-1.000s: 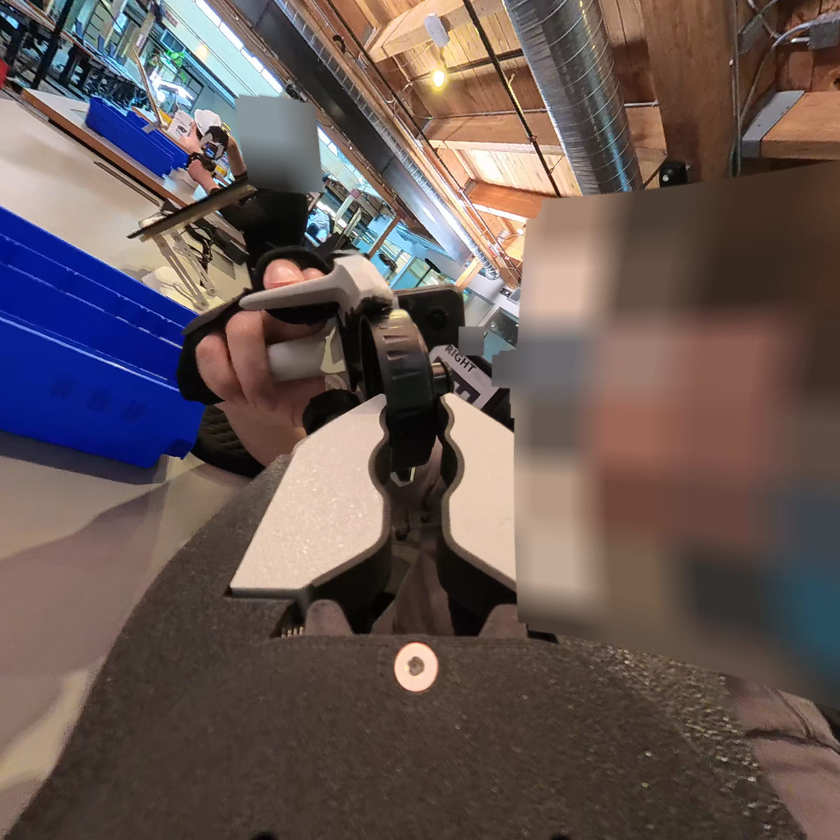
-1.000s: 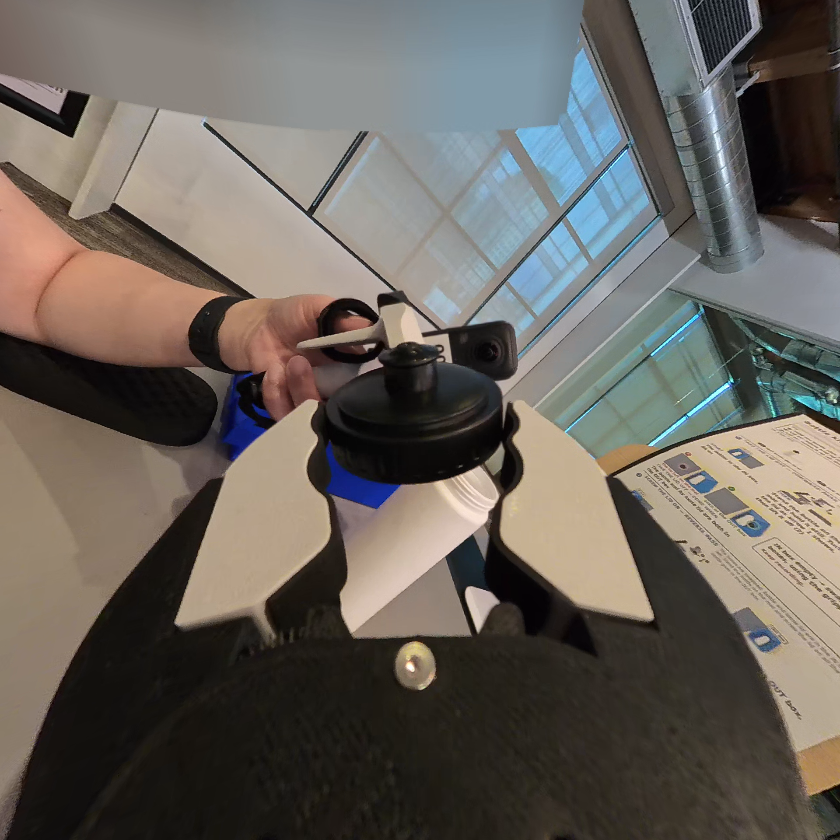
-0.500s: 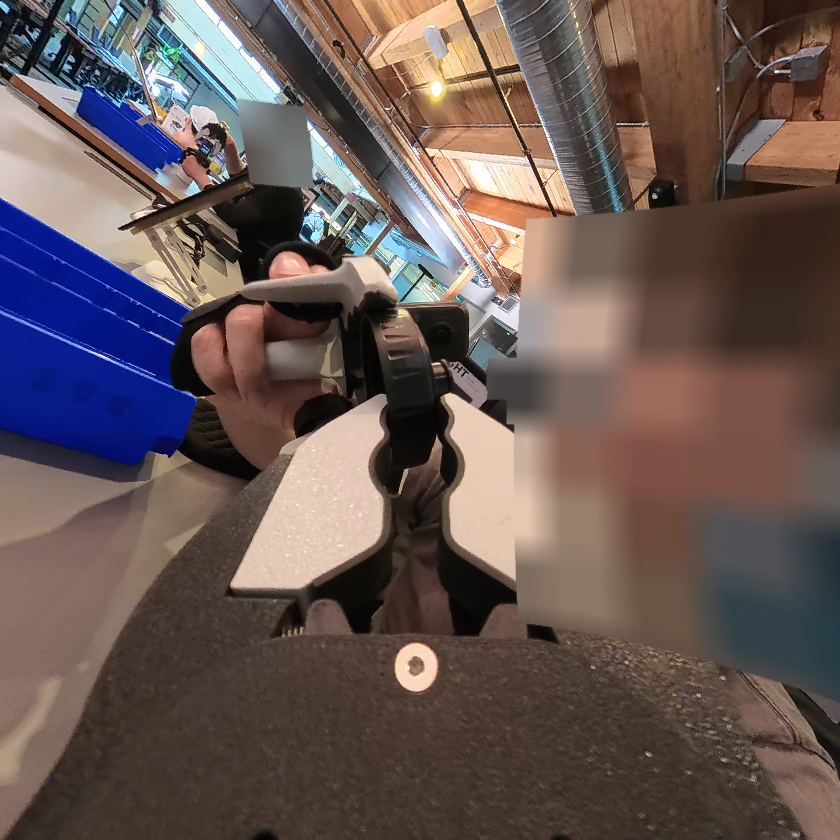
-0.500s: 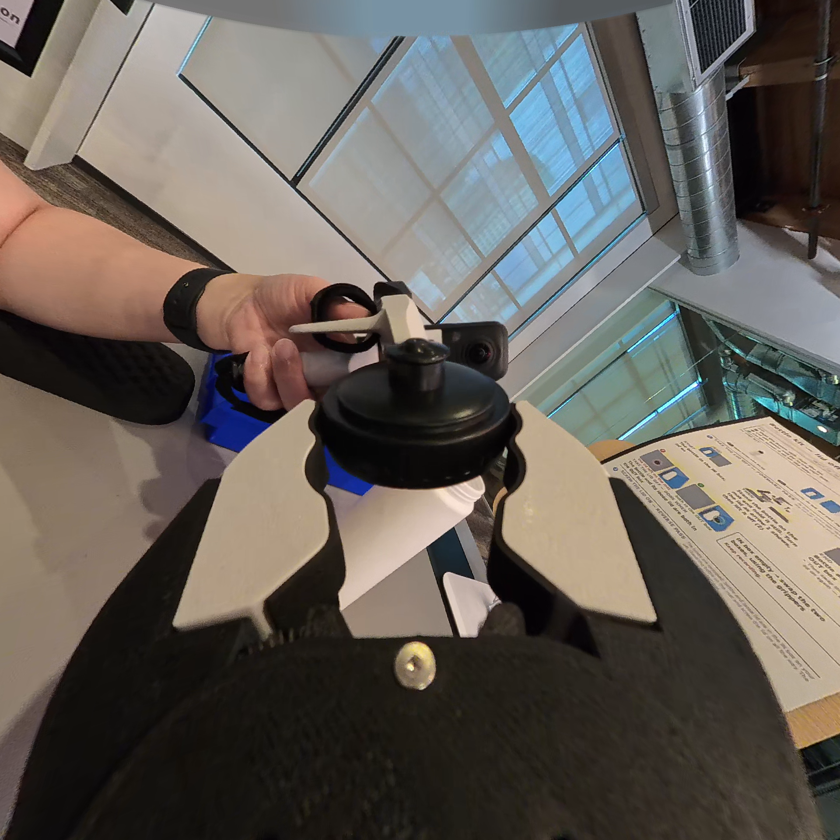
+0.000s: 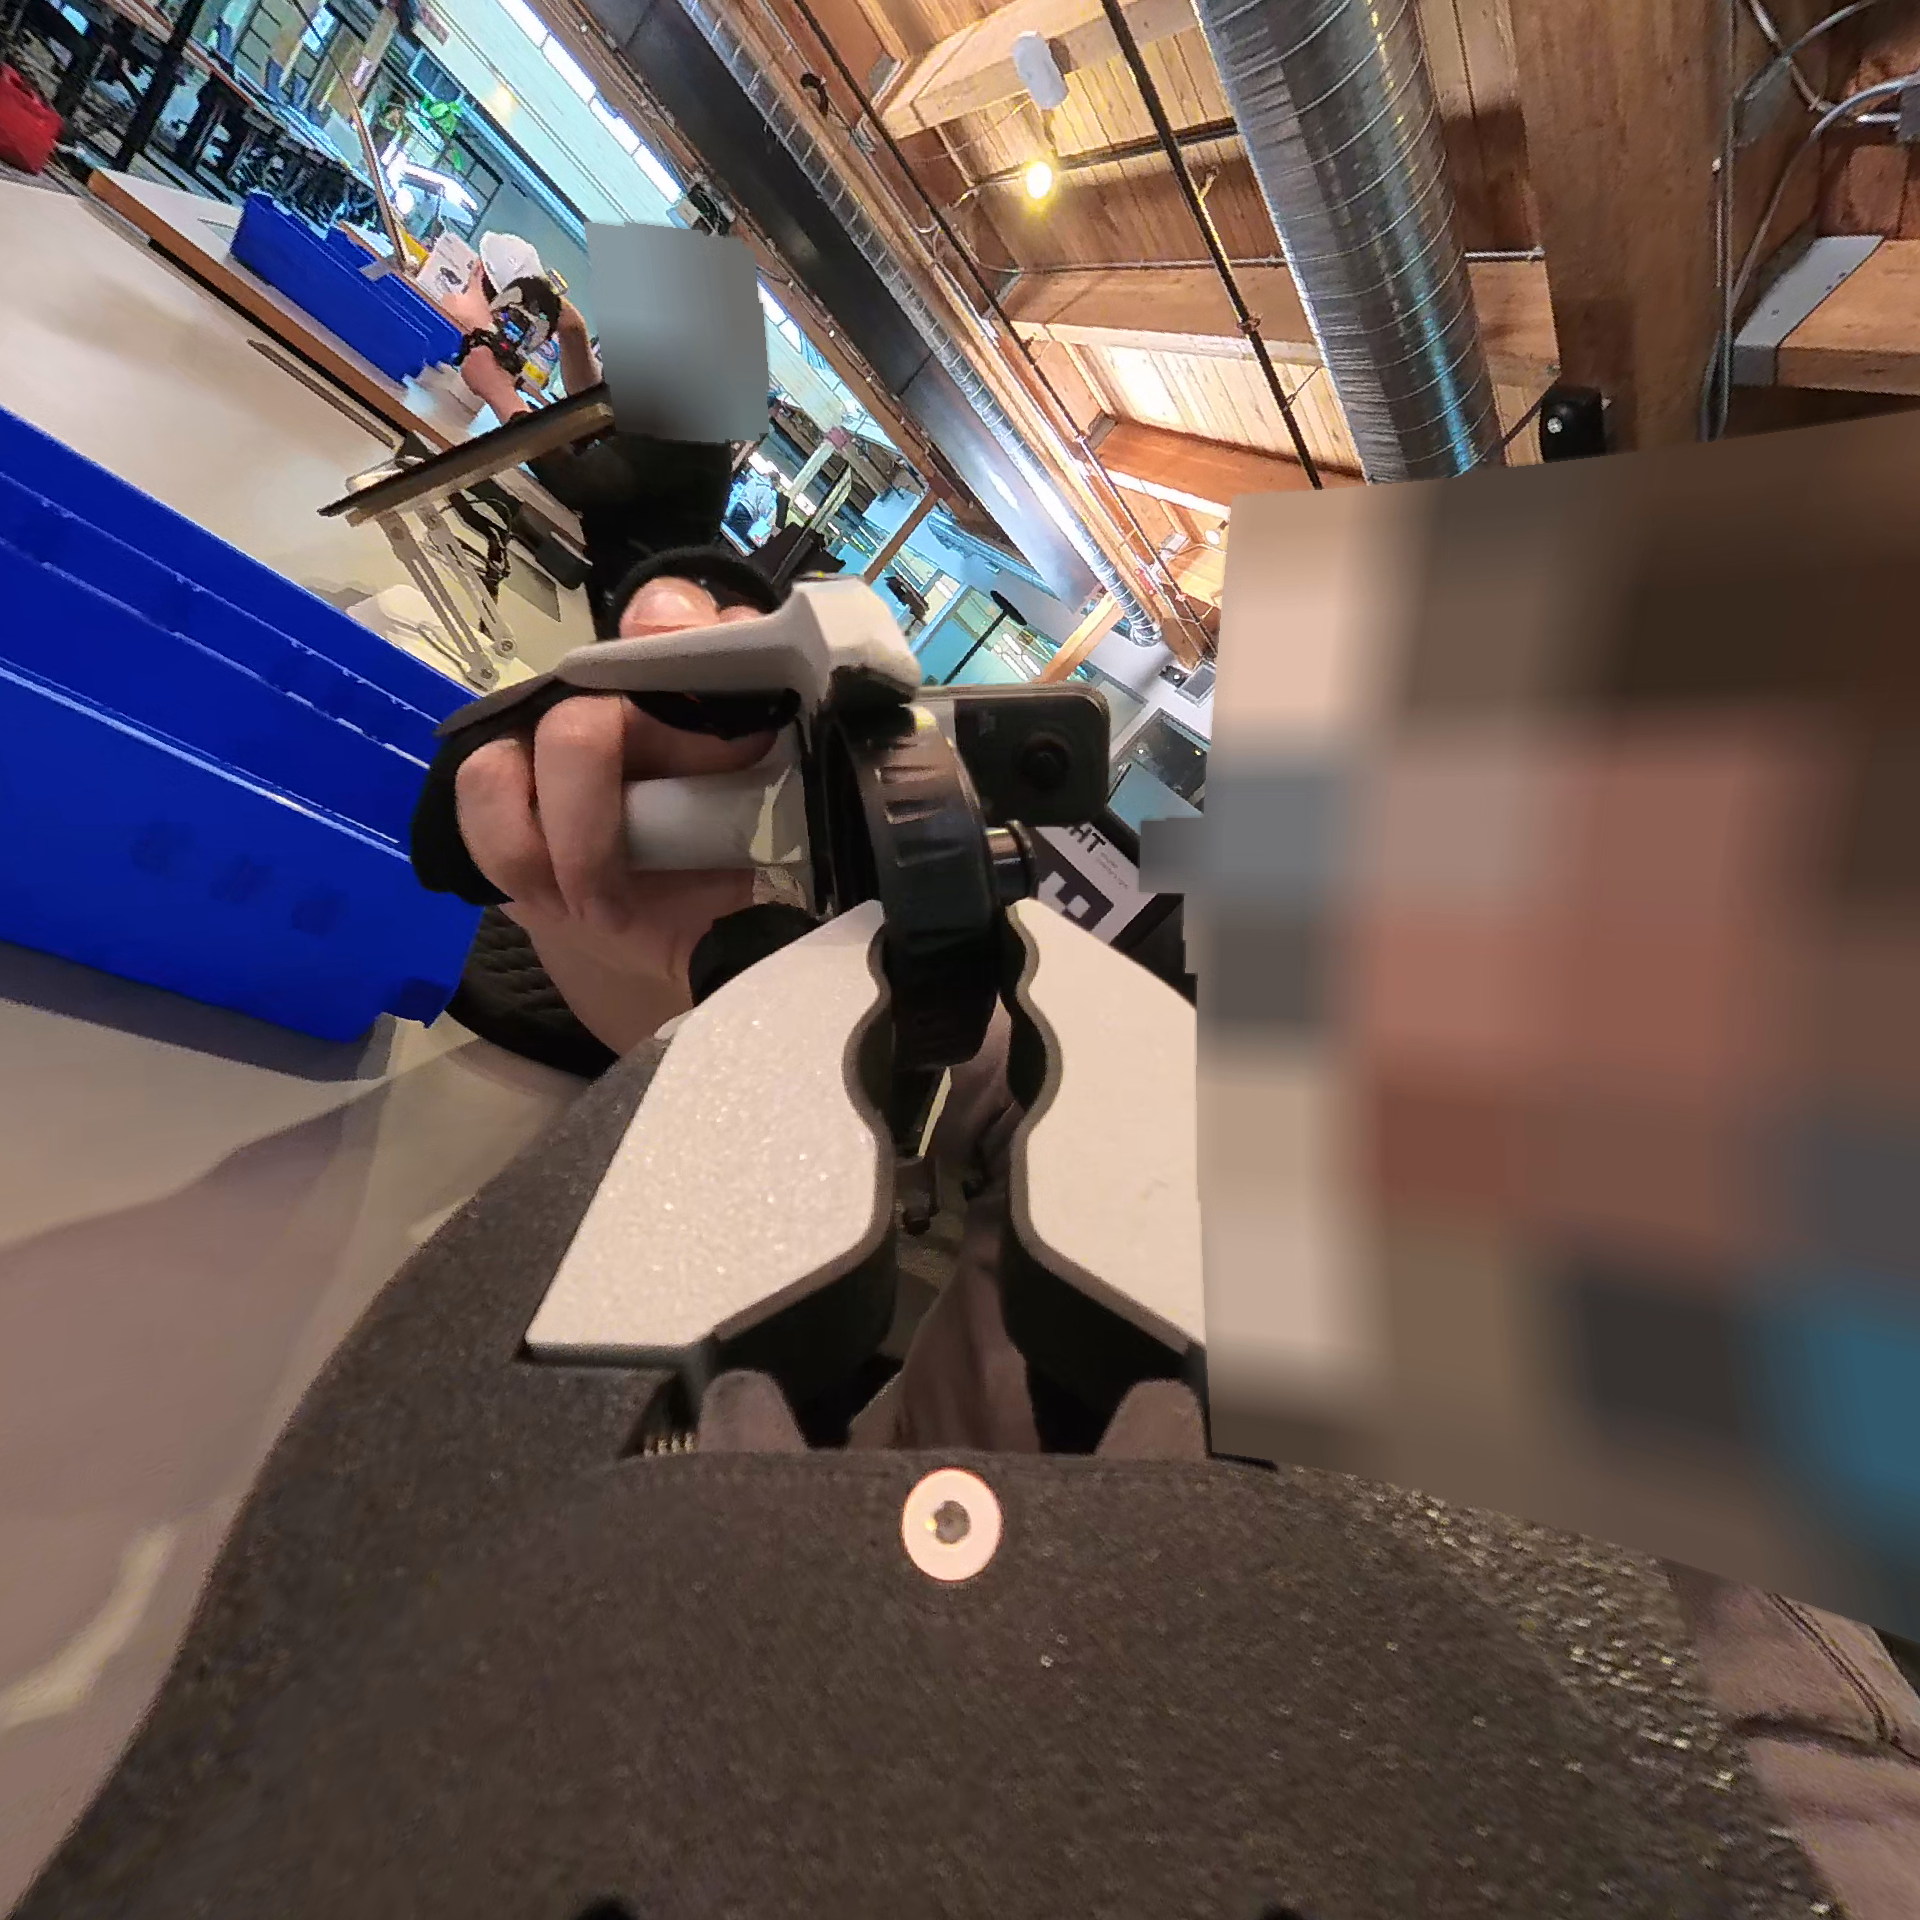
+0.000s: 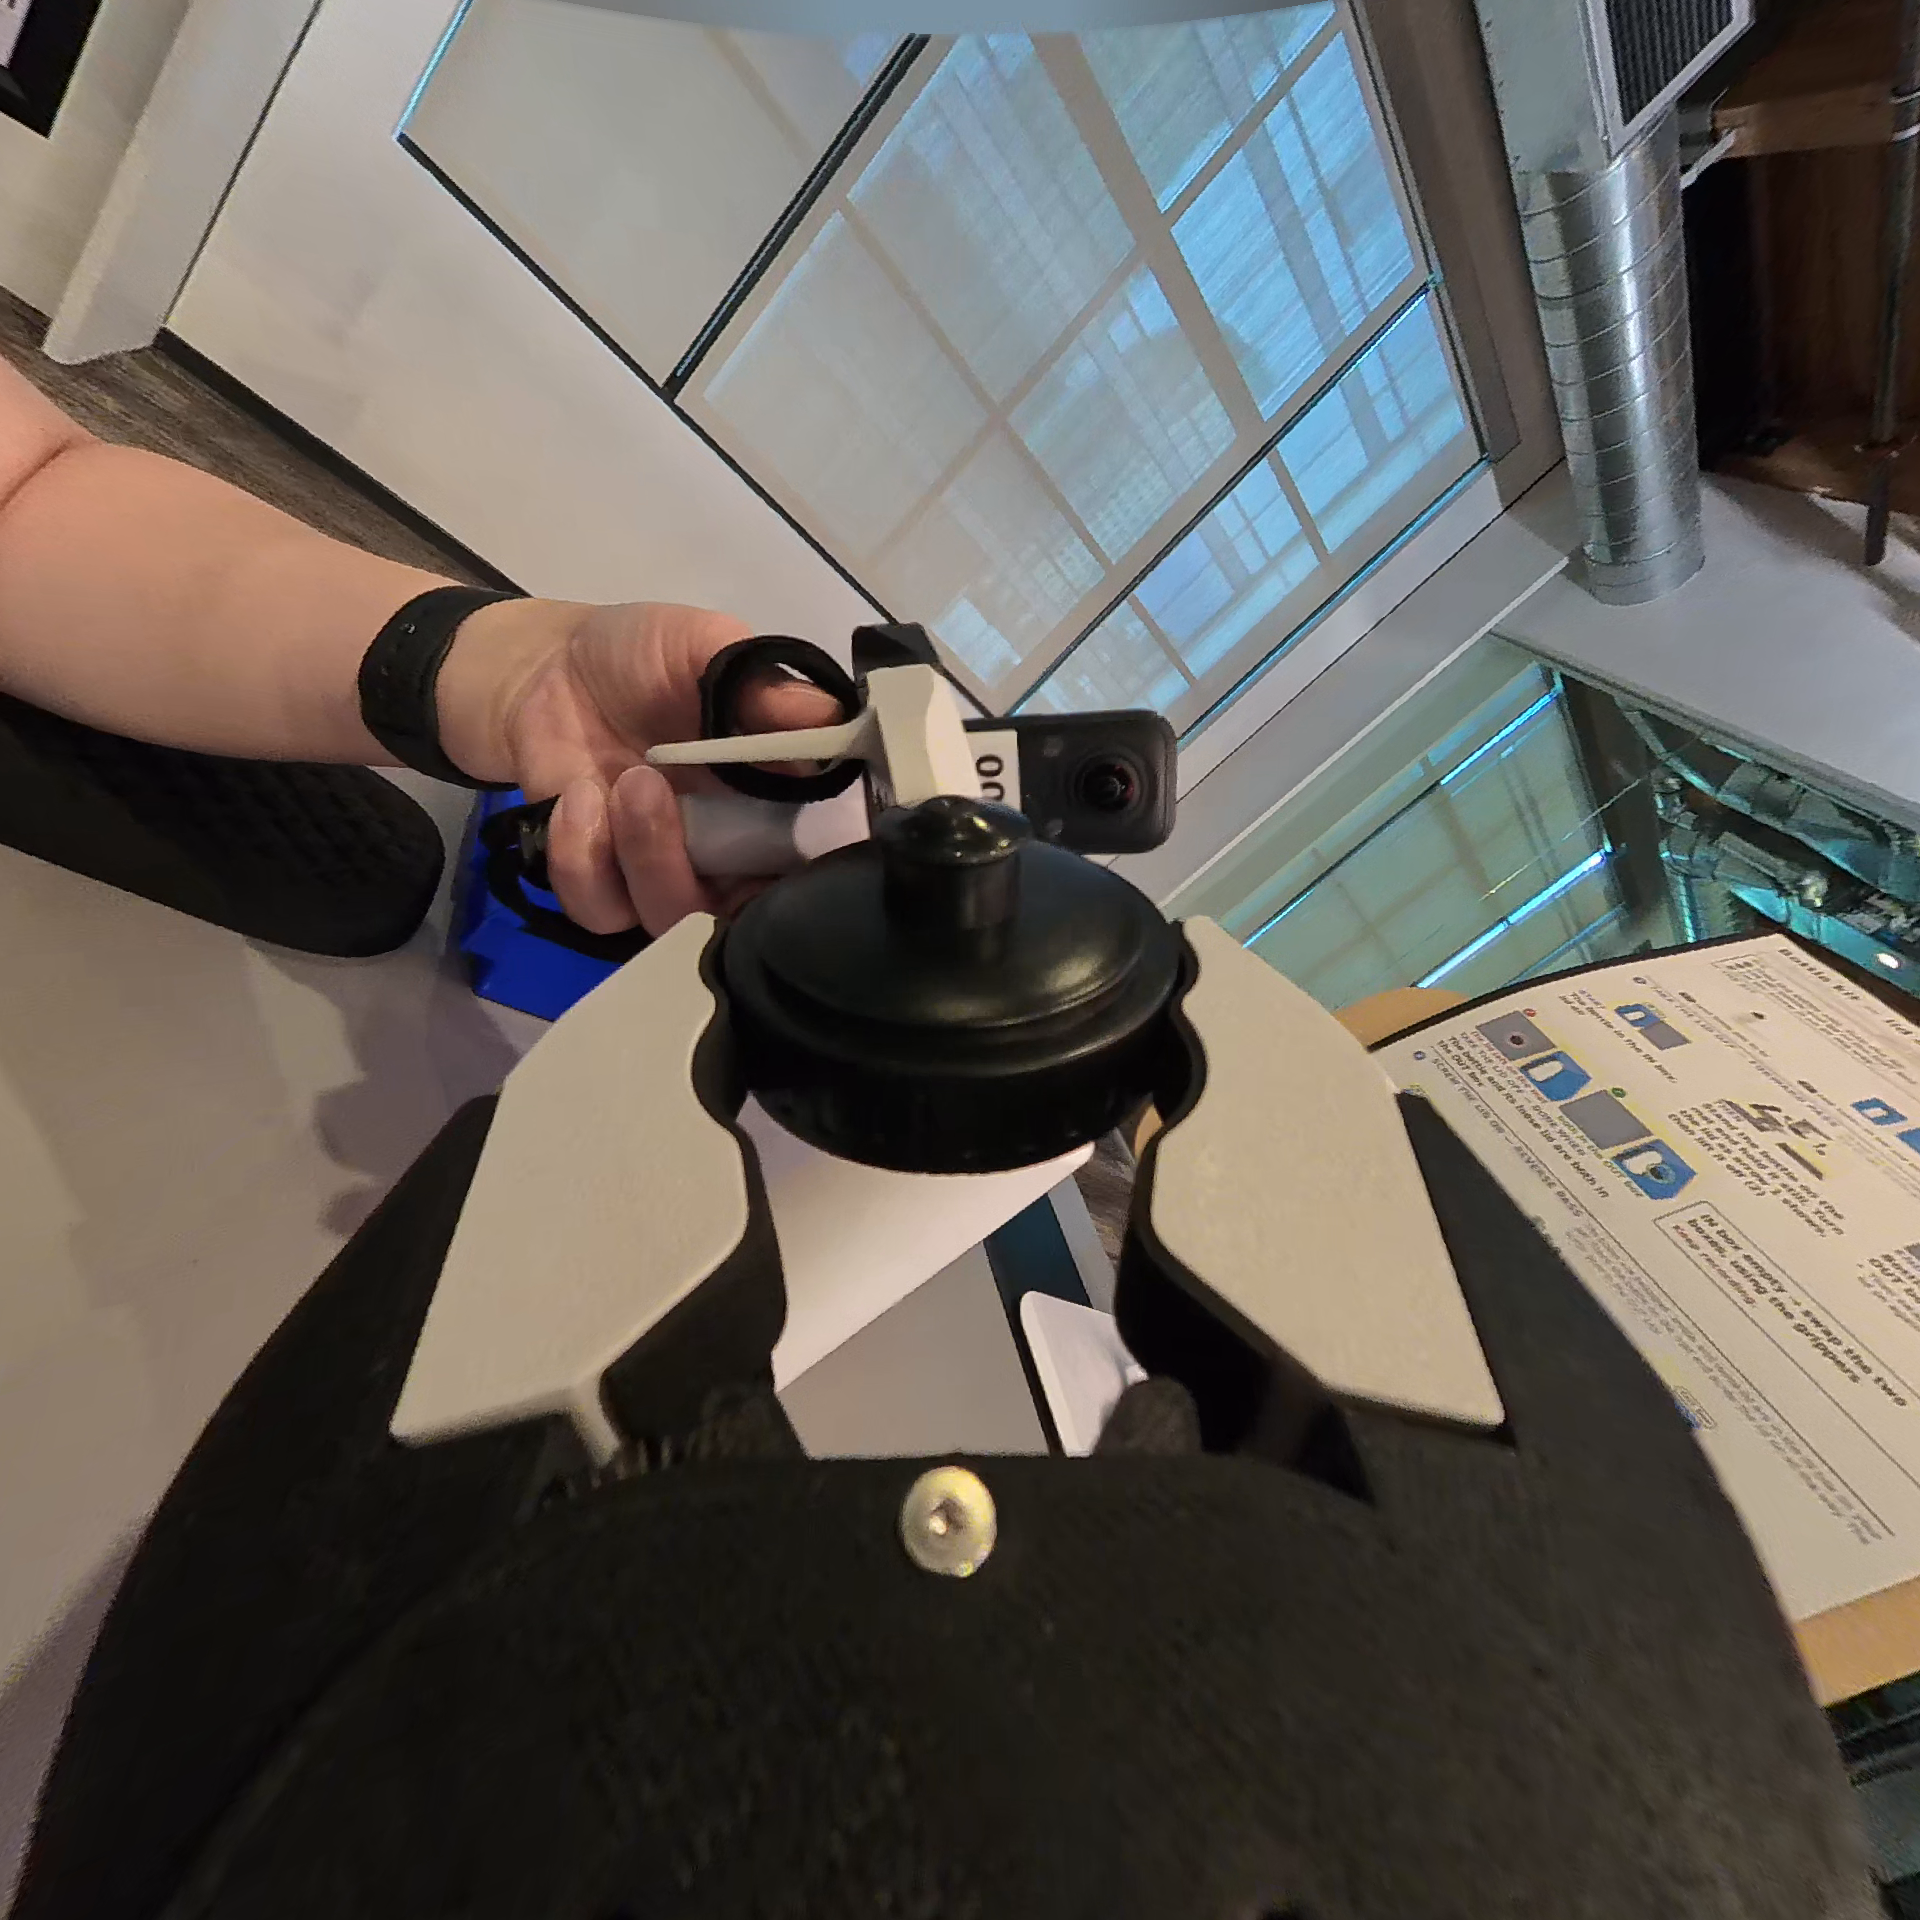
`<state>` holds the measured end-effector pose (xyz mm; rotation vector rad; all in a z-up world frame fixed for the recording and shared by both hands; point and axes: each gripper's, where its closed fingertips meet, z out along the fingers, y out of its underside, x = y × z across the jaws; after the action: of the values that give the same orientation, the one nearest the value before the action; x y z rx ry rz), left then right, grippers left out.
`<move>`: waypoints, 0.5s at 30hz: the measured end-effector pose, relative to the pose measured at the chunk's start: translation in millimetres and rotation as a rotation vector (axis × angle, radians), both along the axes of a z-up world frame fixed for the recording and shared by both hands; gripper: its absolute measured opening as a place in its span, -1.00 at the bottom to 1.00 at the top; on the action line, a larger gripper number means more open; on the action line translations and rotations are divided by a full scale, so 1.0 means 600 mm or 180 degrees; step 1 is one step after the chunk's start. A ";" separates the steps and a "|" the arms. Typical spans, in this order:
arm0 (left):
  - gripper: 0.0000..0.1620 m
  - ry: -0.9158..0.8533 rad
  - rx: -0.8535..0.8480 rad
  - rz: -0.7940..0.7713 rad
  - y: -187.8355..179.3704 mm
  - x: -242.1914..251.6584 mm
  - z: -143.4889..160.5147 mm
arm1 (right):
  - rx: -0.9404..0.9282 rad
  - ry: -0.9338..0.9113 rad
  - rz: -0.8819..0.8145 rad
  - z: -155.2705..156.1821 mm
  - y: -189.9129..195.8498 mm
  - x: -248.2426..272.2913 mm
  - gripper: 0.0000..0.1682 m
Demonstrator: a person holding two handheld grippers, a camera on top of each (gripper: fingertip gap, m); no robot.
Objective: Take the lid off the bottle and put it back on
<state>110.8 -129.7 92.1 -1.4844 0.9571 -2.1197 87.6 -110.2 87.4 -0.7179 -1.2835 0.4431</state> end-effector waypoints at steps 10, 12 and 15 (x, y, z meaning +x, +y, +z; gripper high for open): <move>-0.79 0.0027 0.0042 0.0042 -0.001 0.003 0.001 | -0.0035 0.0018 0.0079 0.001 -0.001 0.002 -0.06; -0.78 0.0063 0.0083 0.0063 0.000 0.003 -0.001 | -0.0093 0.0002 0.0103 0.001 0.000 0.003 -0.07; -0.72 0.0183 0.0284 0.0182 0.005 -0.002 0.000 | -0.0138 0.0054 0.0146 0.007 0.000 0.009 -0.07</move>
<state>109.7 -126.6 92.3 -1.5176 1.0040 -1.9779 92.8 -109.9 91.5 -0.7206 -1.2797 0.5146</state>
